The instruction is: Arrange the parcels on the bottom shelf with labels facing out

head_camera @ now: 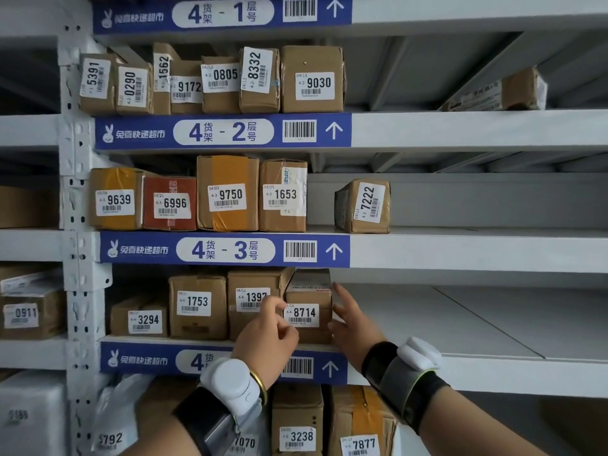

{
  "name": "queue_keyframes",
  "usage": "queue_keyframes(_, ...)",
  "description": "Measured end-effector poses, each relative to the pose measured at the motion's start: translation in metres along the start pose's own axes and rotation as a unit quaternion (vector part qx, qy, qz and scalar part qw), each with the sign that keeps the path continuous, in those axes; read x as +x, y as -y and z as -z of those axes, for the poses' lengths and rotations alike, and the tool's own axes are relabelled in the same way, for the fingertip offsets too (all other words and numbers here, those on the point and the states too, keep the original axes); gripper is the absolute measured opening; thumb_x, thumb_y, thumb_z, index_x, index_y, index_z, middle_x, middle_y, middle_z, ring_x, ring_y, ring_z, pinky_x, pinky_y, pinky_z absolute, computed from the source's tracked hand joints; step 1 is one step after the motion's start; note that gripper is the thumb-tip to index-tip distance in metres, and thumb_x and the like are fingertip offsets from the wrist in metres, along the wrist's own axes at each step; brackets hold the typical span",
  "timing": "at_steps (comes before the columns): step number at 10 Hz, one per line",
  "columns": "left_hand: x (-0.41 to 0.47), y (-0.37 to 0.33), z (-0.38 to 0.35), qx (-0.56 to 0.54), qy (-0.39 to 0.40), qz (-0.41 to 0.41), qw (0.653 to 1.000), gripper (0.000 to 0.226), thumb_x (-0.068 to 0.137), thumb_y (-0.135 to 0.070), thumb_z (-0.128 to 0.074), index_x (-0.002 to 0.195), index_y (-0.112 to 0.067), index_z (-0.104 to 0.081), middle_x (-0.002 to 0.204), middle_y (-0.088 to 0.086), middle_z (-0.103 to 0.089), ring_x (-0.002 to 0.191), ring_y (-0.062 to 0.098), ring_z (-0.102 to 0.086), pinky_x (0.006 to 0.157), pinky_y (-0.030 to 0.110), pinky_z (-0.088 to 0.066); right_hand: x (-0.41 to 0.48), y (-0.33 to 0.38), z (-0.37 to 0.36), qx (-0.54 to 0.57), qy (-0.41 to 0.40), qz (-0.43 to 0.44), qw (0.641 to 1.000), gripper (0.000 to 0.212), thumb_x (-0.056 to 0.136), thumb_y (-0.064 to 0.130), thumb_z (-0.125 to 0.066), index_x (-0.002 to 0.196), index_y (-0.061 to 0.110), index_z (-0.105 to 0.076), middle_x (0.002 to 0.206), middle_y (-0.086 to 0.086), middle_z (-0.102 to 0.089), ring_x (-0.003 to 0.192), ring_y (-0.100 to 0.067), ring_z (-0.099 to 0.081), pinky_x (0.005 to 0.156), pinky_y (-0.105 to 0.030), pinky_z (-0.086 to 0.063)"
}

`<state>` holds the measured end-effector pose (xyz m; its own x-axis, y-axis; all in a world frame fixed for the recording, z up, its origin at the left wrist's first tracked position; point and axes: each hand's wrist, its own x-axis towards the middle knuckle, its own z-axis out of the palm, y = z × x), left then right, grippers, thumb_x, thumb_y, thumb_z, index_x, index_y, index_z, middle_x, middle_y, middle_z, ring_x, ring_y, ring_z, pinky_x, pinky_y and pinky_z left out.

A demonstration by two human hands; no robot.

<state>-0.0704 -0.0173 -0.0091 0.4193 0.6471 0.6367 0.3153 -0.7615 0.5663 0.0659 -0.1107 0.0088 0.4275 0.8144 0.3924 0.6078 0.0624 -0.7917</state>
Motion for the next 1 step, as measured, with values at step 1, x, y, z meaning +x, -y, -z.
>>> queue_keyframes(1,0.0005,-0.0052,-0.006,-0.017,0.007,0.01,1.0,0.019,0.084,-0.027,-0.058,0.09,-0.031,-0.04,0.073,-0.009,-0.062,0.067,0.006,-0.061,0.059,0.024,-0.054,-0.0018,-0.0041,0.0034,0.013,-0.006,-0.006,1.0,0.056,0.091,0.013,-0.048,0.136,0.036,-0.025,0.138,-0.004,-0.047,0.121,-0.021,-0.05,0.099,-0.038,-0.046)
